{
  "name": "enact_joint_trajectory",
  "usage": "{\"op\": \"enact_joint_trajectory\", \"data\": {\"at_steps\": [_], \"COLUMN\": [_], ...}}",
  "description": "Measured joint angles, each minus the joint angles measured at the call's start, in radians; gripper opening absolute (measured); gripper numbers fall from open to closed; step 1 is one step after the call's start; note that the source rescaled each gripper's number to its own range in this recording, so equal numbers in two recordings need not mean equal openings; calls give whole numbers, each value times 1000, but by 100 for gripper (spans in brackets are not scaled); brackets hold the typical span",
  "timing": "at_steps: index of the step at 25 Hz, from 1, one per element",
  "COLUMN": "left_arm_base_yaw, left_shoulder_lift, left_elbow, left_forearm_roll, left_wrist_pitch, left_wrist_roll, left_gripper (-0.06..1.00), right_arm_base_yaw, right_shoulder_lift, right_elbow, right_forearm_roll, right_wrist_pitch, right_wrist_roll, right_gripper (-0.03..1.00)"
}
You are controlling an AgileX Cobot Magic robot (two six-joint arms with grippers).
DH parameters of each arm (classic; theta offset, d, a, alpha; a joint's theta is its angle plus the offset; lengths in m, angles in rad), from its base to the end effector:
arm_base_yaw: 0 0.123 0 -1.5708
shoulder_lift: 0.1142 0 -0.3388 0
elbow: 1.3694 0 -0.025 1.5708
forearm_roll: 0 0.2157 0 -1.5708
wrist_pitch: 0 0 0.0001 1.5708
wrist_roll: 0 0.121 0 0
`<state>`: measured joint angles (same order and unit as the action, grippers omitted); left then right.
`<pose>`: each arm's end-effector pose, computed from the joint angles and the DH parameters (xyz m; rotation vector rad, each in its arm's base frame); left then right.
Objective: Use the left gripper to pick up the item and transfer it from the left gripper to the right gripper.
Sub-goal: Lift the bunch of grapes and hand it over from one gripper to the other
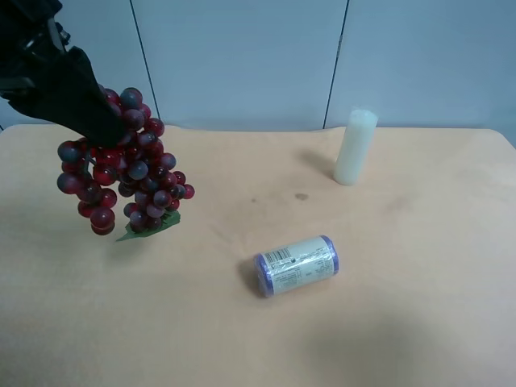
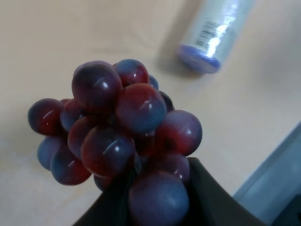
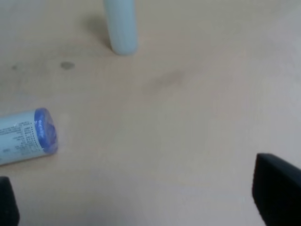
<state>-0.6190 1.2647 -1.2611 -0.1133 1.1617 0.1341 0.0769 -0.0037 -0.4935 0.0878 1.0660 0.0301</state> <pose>0.1599 -0.1294 0.3926 0.9596 2.4958 -0.3112 -0.0642 0.0044 0.2444 -0.0522 2.0529 0.1717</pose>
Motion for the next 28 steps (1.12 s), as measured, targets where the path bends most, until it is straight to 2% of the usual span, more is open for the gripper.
{"op": "enact_joint_trajectory", "data": {"at_steps": [7,12,18,22,25,28], "left_arm_base_yaw": [-96,-115,-115,-115,-115,-115], "left_shoulder_lift": [19,41,50,52,52,52], "left_elbow": [0,0,0,0,0,0], "left_forearm_roll": [0,0,0,0,0,0], "left_wrist_pitch": [-14,-14,-15,-23,-41,-69], "left_wrist_roll": [61,142,251,299,324,331], "left_gripper": [1,1,1,1,1,1], "right_arm_base_yaw": [0,0,0,0,0,0], "right_shoulder_lift": [0,0,107,312,473,634], "right_elbow": [0,0,-7,-67,-120,-164], "right_forearm_roll": [0,14,168,301,422,594], "right_wrist_pitch": [0,0,-21,-106,-197,-268], "right_wrist_roll": [0,-10,-67,-244,-449,-713], "right_gripper": [100,100,100,100,100,100]}}
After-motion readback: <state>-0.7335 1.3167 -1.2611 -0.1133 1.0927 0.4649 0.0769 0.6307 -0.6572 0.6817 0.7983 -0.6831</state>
